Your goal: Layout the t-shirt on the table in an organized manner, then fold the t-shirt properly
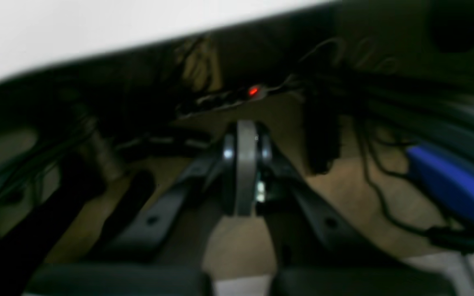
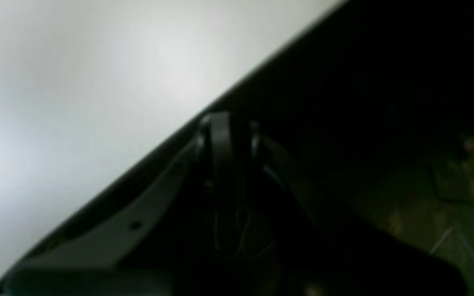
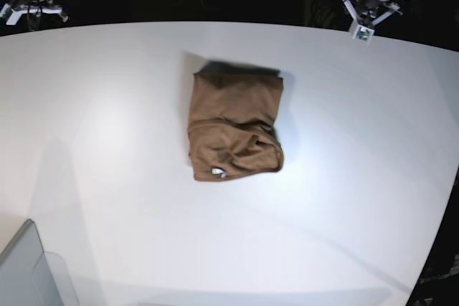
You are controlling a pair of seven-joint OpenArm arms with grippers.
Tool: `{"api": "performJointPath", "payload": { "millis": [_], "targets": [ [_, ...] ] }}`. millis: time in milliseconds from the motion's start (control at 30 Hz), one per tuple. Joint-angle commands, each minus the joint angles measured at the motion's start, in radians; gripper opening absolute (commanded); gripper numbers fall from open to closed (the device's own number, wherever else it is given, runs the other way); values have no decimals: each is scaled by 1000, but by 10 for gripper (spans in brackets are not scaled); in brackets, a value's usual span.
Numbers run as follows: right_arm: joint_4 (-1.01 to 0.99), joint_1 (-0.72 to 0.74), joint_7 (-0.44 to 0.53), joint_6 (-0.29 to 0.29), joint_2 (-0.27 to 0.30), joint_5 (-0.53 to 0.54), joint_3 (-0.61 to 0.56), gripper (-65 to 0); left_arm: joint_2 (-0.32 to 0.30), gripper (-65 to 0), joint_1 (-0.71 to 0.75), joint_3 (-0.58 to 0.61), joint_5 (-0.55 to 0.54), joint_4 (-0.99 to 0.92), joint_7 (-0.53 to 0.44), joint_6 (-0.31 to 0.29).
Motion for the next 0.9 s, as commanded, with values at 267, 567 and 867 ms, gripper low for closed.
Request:
{"api": "performJointPath", "payload": {
  "millis": [267, 567, 867],
  "targets": [
    [-220, -6, 23, 7, 15, 8, -1, -606, -9, -650, 15, 44, 11, -308, -190, 2],
    [-467, 70, 23, 7, 25, -8, -8, -606, -60, -650, -100, 39, 9, -633, -296, 2],
    [-697, 155, 24, 5, 54, -136, -30, -607, -75, -650, -226, 39, 11, -845, -296, 2]
  ]
}}
